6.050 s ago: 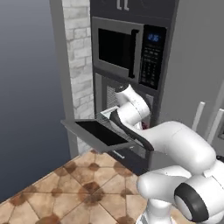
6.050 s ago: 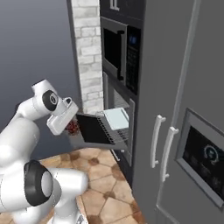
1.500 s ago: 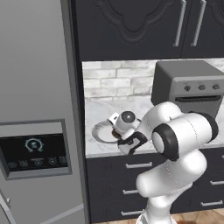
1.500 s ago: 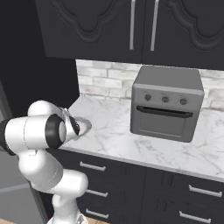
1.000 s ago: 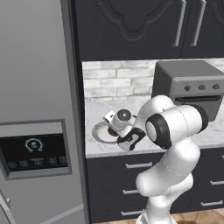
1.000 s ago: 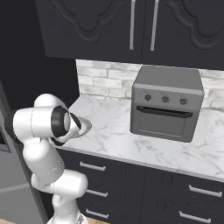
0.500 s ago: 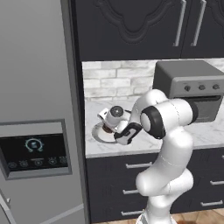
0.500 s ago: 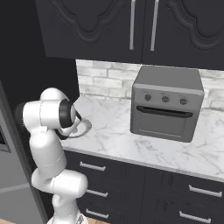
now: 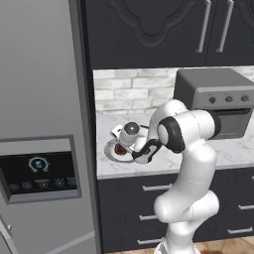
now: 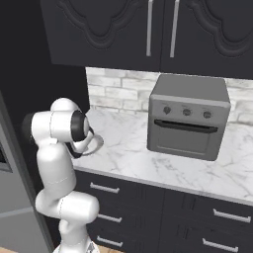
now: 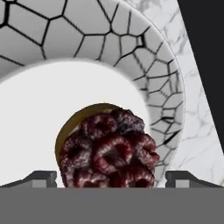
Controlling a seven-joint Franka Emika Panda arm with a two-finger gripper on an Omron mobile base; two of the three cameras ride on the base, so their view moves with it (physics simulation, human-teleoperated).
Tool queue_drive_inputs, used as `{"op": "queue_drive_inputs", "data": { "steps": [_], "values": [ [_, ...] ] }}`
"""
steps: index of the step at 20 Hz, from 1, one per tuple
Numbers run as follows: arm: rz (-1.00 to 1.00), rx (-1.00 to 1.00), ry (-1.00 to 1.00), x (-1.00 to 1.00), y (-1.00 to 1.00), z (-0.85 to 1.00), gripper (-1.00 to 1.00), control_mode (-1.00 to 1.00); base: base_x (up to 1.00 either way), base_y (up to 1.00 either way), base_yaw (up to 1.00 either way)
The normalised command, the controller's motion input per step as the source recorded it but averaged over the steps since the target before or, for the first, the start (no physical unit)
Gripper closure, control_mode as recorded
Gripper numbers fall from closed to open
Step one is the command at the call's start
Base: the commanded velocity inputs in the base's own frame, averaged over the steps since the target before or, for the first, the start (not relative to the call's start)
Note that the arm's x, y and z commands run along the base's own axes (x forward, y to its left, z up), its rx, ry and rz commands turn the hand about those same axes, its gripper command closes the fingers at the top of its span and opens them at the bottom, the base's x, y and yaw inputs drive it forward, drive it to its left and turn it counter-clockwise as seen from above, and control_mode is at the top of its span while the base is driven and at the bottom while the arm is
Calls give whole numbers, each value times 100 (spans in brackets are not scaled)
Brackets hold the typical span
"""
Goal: Take the baked cake out of the oven and place it on the plate for cooling. Then close the oven door.
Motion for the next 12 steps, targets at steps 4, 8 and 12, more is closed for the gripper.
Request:
{"op": "queue_drive_inputs", "data": {
  "steps": [4, 8, 12],
  "values": [
    [1, 1, -6, -3, -7, 48, -100, -100, 0, 0, 0],
    [0, 7, -19, -23, -14, 100, -100, -100, 0, 0, 0],
    [0, 8, -8, -14, -1, 100, -100, -100, 0, 0, 0]
  ]
}}
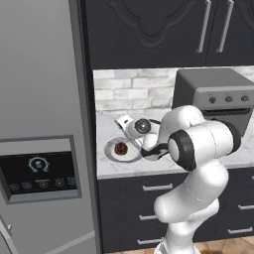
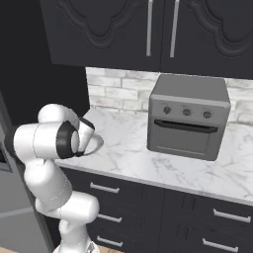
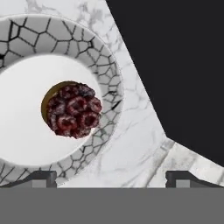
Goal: Take the baked cake out of the oven and place it on the plate for cooling. Then close the oven door.
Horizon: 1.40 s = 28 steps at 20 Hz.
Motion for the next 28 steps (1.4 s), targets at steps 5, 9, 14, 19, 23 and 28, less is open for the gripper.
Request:
{"op": "queue_drive_inputs", "data": {
  "steps": [5, 9, 14, 19, 23, 28],
  "values": [
    [0, 12, 23, -4, 0, 100, -100, -100, 0, 0, 0],
    [-6, 14, 44, -3, 0, 100, -100, -100, 0, 0, 0],
    [-11, 10, 33, 0, 1, 100, -100, -100, 0, 0, 0],
    [-9, 7, 19, 0, 1, 100, -100, -100, 0, 0, 0],
    [-8, 8, 21, 0, 0, 100, -100, -100, 0, 0, 0],
    [-6, 9, 25, 0, 0, 100, -100, -100, 0, 0, 0]
  ]
}}
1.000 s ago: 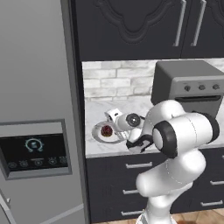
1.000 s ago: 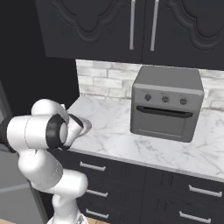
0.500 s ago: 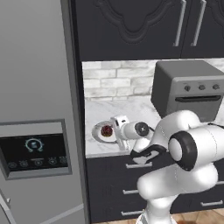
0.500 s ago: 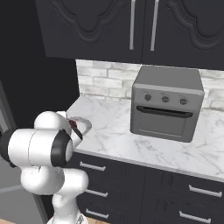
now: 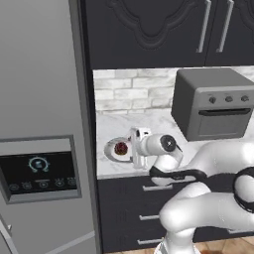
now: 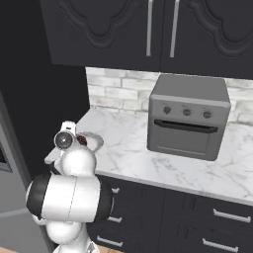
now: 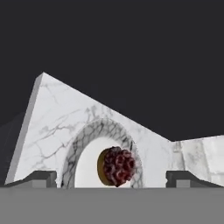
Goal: Take the baked cake out of the oven and place it on the plate for cooling. Then close the oven door.
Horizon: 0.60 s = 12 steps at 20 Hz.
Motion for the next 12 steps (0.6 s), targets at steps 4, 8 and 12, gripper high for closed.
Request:
{"op": "queue_drive_inputs", "data": {
  "steps": [4, 8, 12],
  "values": [
    [-8, 10, 33, 0, 0, 100, -100, -100, 0, 0, 0],
    [-12, 9, 39, -9, -3, 100, -100, -100, 0, 0, 0],
    [-19, 9, 39, -58, -3, 100, -100, -100, 0, 0, 0]
  ]
}}
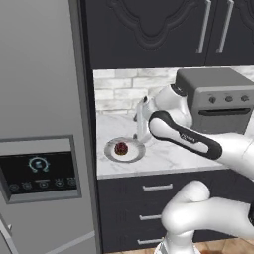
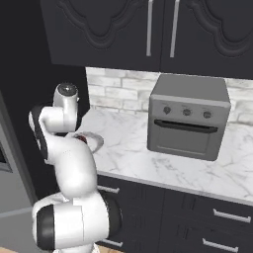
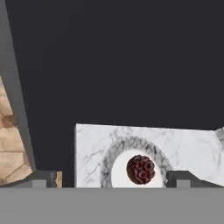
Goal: Take the baked cake out of the oven and place it on the plate for cooling. Then close the oven door.
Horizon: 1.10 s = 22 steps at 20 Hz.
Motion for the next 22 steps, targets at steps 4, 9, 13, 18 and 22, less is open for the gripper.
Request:
{"op": "queue_drive_inputs", "data": {
  "steps": [4, 9, 13, 18, 22],
  "values": [
    [-34, 13, 23, -94, 0, 67, -100, -100, 0, 0, 0],
    [-49, 7, 1, -96, -5, 6, -100, -100, 0, 0, 0],
    [-56, 0, 0, -49, -7, -20, -100, -100, 0, 0, 0],
    [-43, 3, 0, -18, -20, -2, -100, -100, 0, 0, 0],
    [-4, 3, 0, 0, -24, 3, -100, -100, 0, 0, 0]
  ]
}}
